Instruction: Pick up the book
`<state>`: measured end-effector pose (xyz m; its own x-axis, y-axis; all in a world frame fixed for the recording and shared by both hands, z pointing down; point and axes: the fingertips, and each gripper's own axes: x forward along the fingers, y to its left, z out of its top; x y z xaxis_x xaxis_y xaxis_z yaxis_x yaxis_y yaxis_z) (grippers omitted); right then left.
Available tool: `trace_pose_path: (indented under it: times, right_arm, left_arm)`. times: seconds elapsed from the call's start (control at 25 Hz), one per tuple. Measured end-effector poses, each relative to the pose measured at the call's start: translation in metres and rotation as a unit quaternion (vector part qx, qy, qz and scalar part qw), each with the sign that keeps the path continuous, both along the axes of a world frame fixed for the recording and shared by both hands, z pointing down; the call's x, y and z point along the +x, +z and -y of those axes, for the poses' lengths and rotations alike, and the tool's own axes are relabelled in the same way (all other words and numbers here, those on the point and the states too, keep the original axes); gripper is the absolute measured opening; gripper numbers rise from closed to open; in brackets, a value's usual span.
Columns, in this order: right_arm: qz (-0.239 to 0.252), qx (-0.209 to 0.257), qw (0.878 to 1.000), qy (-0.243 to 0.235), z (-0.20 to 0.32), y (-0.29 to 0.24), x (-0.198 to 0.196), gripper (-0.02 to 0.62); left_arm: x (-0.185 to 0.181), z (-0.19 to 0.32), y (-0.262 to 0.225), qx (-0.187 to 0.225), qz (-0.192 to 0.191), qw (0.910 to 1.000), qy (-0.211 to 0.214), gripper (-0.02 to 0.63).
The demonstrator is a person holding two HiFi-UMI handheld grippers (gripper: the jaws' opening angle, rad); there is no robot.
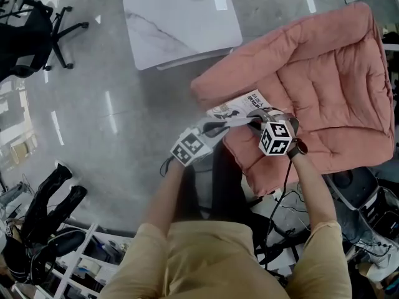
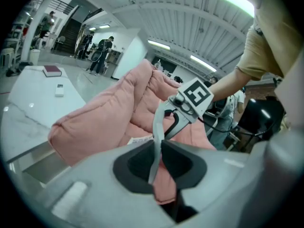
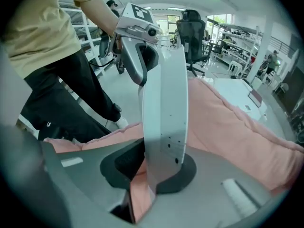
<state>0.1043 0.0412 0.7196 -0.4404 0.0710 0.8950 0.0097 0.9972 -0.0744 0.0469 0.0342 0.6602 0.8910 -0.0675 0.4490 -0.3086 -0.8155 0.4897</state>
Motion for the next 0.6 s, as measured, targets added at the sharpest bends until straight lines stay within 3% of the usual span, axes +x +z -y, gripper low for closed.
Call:
trace_pose_path:
  times: [0.16, 0.28, 0.6]
  right_arm:
    - [0.014, 0.025, 0.997, 0.076, 0.002, -0.057, -0.009, 0.057]
    - [0.035, 0.051, 0.987, 0.150, 0.004, -0.117, -0.007, 0.054]
    - [0.074, 0.119, 0.949, 0.281, -0.024, -0.259, 0.003, 0.054]
  left_arm:
    - [-0.008, 0.014, -0.059, 0.044, -0.024, 0.9985, 0.024, 0.061]
    - [-0.005, 0.024, -0.120, 0.085, -0.058, 0.9937, 0.045, 0.075]
    - [0.011, 0.004, -0.269, 0.179, -0.134, 0.9686, 0.109, 0.081]
